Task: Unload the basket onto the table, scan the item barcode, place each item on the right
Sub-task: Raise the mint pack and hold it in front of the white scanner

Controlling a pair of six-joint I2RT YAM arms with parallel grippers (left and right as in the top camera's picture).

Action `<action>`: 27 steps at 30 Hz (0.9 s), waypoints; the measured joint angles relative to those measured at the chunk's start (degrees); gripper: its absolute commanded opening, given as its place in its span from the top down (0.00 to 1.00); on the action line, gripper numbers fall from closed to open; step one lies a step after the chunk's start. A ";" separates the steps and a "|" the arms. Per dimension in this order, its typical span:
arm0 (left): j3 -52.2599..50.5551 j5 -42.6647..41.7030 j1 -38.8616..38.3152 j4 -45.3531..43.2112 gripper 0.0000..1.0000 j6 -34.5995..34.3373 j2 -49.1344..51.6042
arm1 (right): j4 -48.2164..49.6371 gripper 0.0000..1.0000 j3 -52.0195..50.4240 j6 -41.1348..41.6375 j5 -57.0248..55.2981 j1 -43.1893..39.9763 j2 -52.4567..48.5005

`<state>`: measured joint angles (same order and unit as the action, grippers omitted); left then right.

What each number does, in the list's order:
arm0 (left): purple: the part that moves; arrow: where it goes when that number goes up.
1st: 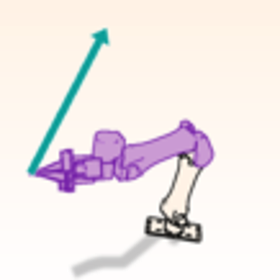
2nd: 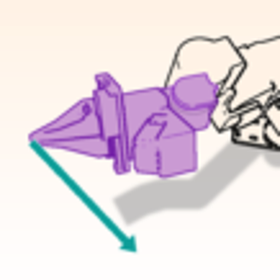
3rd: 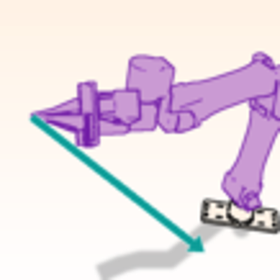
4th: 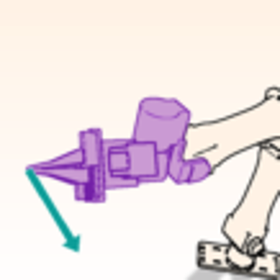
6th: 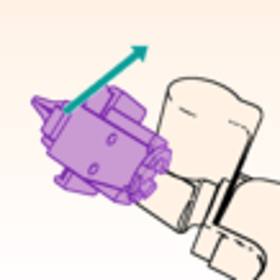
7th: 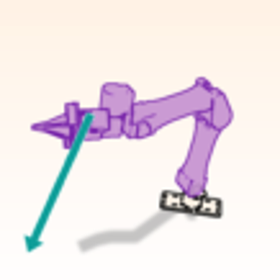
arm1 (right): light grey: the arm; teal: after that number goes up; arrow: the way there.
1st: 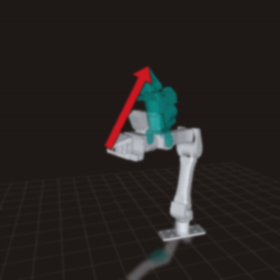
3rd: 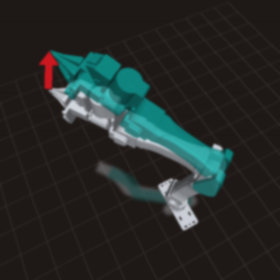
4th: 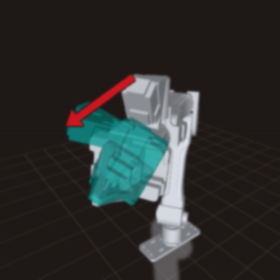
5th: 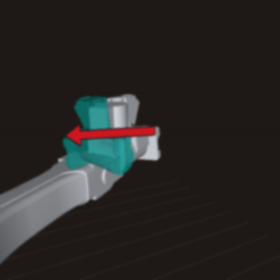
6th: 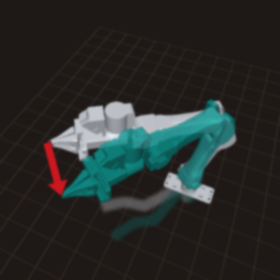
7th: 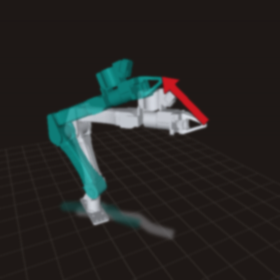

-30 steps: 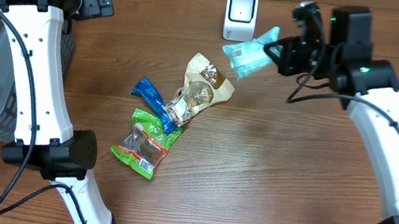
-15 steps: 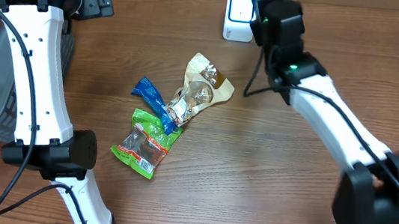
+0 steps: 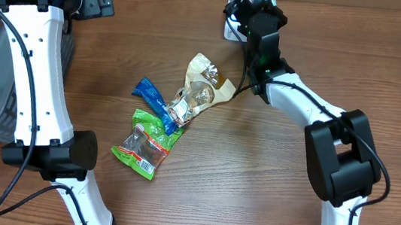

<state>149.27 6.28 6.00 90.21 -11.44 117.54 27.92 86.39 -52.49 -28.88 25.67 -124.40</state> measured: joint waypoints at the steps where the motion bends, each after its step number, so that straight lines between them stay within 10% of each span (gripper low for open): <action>1: 0.00 -0.02 0.00 0.00 0.00 0.00 0.00 | 0.24 0.96 0.00 -0.35 0.35 0.20 -0.37; 27: 0.00 0.00 0.00 0.00 0.00 0.00 0.00 | 16.17 0.96 0.00 -23.91 6.08 2.19 -8.15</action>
<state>149.27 6.28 6.00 90.21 -11.44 117.54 44.10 86.39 -76.40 -22.81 27.86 -132.55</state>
